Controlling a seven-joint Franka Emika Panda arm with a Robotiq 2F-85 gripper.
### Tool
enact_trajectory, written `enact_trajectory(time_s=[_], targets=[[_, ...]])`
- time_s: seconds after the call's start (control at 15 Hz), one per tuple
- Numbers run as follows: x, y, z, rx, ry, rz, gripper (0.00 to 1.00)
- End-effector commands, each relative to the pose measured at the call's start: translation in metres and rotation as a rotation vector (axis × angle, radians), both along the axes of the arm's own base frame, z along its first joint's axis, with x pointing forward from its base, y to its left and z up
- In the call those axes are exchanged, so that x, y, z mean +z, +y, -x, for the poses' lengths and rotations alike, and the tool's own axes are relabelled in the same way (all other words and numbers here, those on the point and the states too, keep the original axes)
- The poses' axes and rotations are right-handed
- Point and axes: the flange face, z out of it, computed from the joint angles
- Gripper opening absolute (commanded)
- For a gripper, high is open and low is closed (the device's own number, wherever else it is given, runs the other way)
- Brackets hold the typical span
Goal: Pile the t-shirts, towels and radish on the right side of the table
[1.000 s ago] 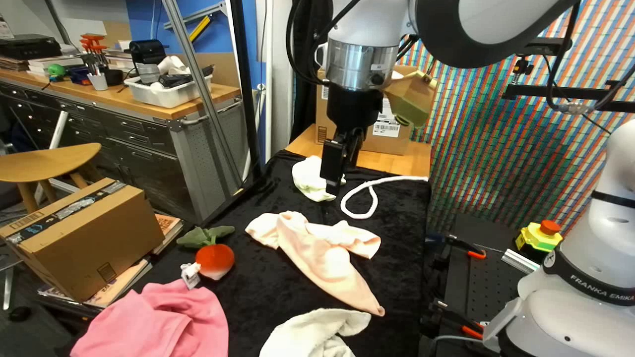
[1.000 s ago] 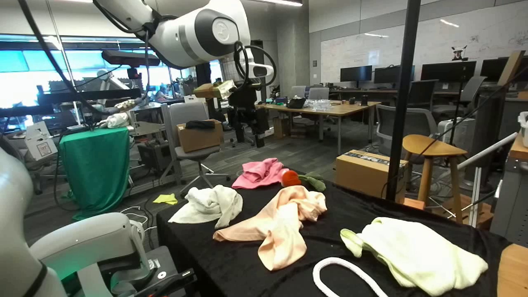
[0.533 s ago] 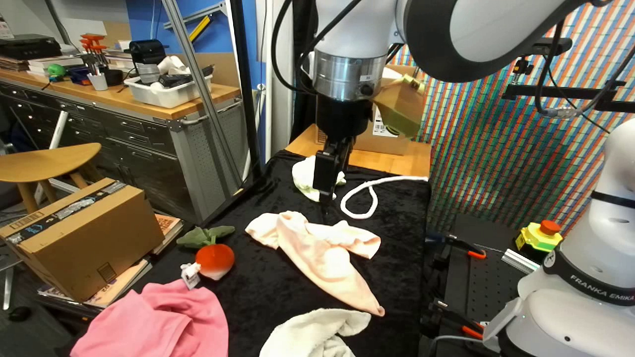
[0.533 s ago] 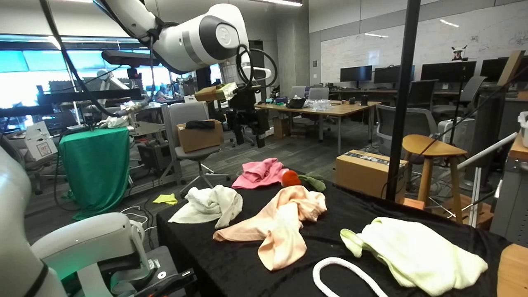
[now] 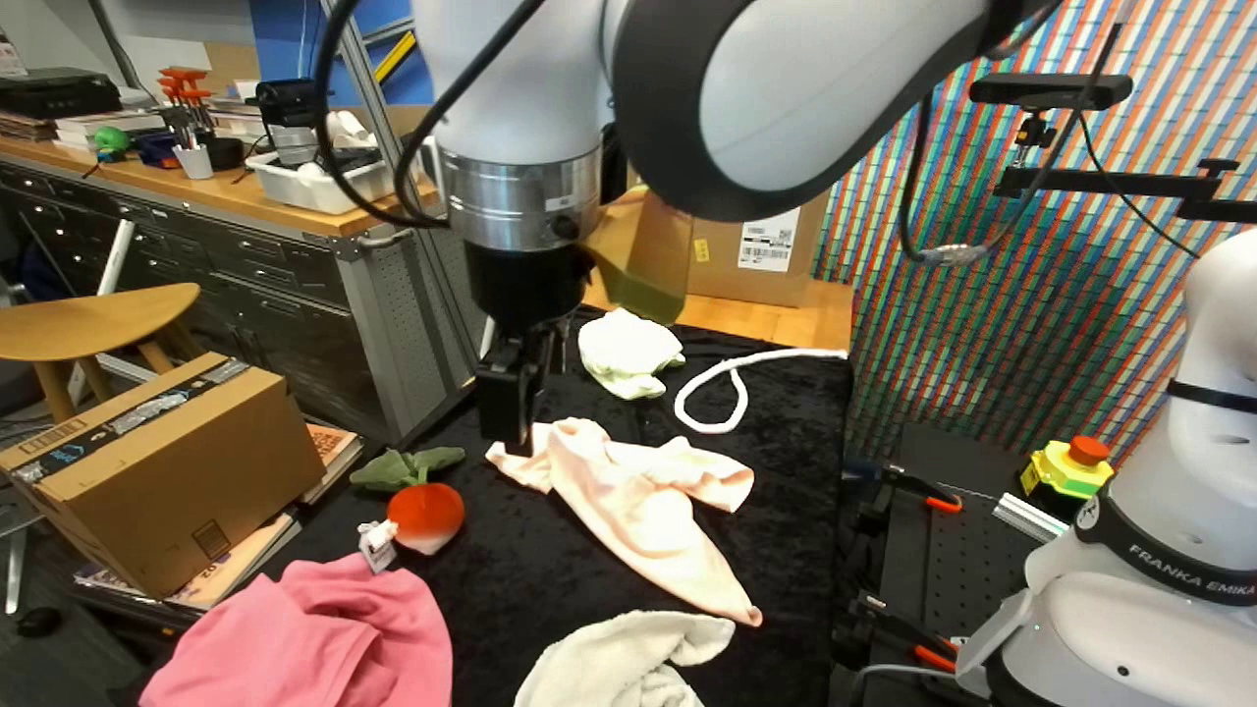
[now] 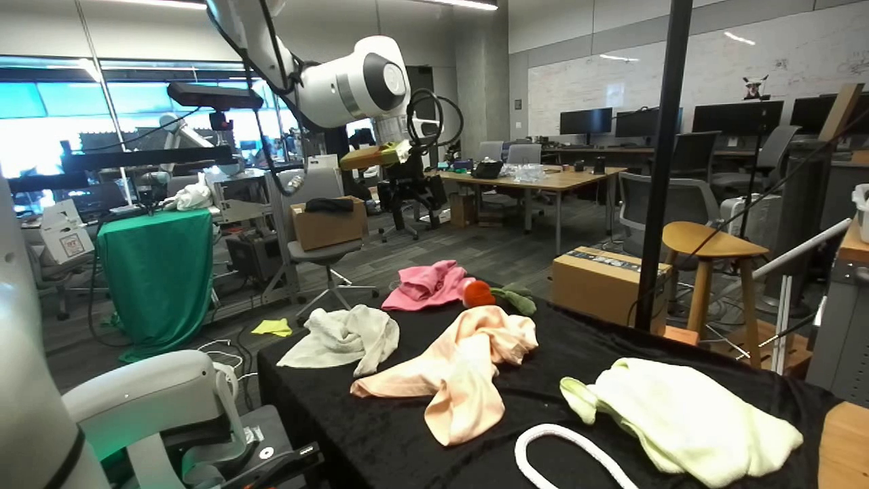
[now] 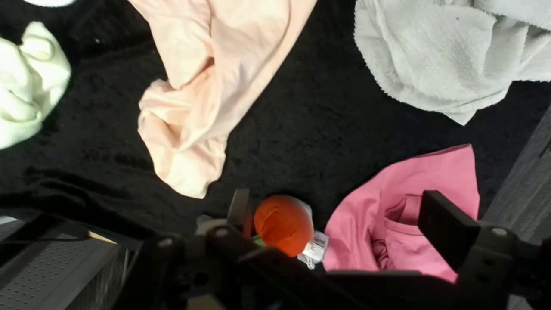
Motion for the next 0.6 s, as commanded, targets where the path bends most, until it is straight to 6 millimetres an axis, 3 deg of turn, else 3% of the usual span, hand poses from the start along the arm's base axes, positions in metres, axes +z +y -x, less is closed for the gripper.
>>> enact_trajectory(time_s=[0.0,0.27,0.53], targets=[[-0.016,0.047,-0.040,0.072,-0.004,-0.008,1.00],[-0.047,0.085,-0.065,0.120,-0.006,-0.037,1.00],[-0.075,0.110,-0.085,0.152,0.004,-0.056,1.00]])
